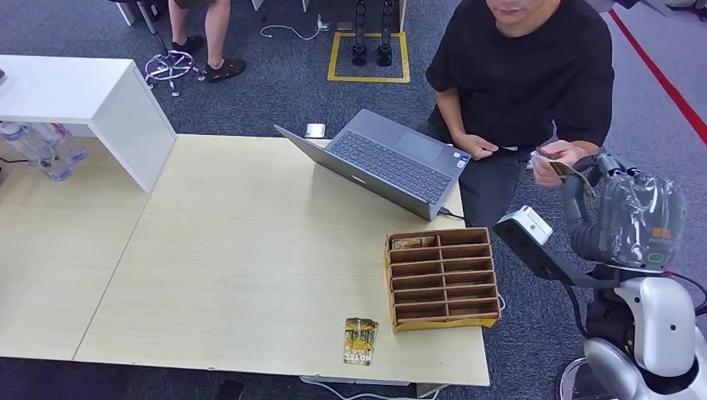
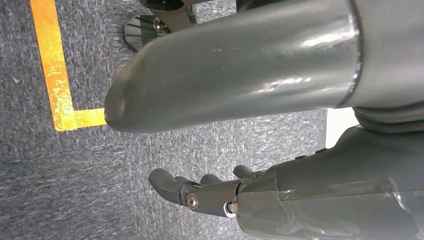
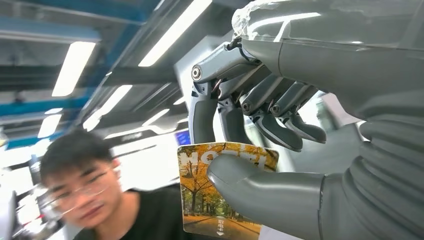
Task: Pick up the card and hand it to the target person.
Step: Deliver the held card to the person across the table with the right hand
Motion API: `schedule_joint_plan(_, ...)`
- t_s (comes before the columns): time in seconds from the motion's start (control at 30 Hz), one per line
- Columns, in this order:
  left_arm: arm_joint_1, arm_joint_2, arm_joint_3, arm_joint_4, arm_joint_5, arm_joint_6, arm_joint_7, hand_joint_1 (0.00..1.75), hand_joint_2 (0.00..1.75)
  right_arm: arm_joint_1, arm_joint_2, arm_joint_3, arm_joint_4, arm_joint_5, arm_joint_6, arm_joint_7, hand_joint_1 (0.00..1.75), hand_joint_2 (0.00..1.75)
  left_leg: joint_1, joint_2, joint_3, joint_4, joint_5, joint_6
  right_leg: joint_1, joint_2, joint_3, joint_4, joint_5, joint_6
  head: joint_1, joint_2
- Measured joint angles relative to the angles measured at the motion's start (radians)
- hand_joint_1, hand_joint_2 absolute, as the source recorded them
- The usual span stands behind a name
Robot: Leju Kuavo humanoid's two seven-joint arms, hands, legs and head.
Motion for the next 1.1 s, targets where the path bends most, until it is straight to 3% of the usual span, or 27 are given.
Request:
schedule_joint_plan(0.3, 0.0, 0.0, -0.029, 0.0, -0.004, -0.016, -0.008, 0.0, 0.0, 0.044, 0.005, -0.091, 0.178, 0.077, -0.028, -0.042, 1.75, 1.75, 0.0, 0.0, 0.0, 0.0, 0.0, 0.0, 0.0, 0.0, 0.0, 0.0, 0.0, 0.0, 0.0, 0.0)
schedule_joint_plan(0.6, 0.0, 0.0, -0.044, 0.0, -0.005, -0.018, -0.008, 0.0, 0.0, 0.086, 0.021, -0.091, 0.347, 0.122, -0.032, -0.054, 1.75, 1.75, 0.0, 0.0, 0.0, 0.0, 0.0, 0.0, 0.0, 0.0, 0.0, 0.0, 0.0, 0.0, 0.0, 0.0)
schedule_joint_plan(1.0, 0.0, 0.0, -0.055, 0.0, -0.005, -0.018, -0.008, 0.0, 0.0, 0.101, 0.021, -0.088, 0.425, 0.123, -0.028, -0.048, 1.74, 1.75, 0.0, 0.0, 0.0, 0.0, 0.0, 0.0, 0.0, 0.0, 0.0, 0.0, 0.0, 0.0, 0.0, 0.0)
schedule_joint_plan(1.03, 0.0, 0.0, -0.055, 0.0, -0.005, -0.017, -0.008, 0.0, 0.0, 0.102, 0.022, -0.088, 0.429, 0.123, -0.028, -0.048, 1.71, 1.75, 0.0, 0.0, 0.0, 0.0, 0.0, 0.0, 0.0, 0.0, 0.0, 0.0, 0.0, 0.0, 0.0, 0.0)
schedule_joint_plan(1.1, 0.0, 0.0, -0.057, 0.0, -0.005, -0.017, -0.008, 0.0, 0.0, 0.102, 0.022, -0.088, 0.436, 0.123, -0.028, -0.047, 0.93, 1.75, 0.0, 0.0, 0.0, 0.0, 0.0, 0.0, 0.0, 0.0, 0.0, 0.0, 0.0, 0.0, 0.0, 0.0)
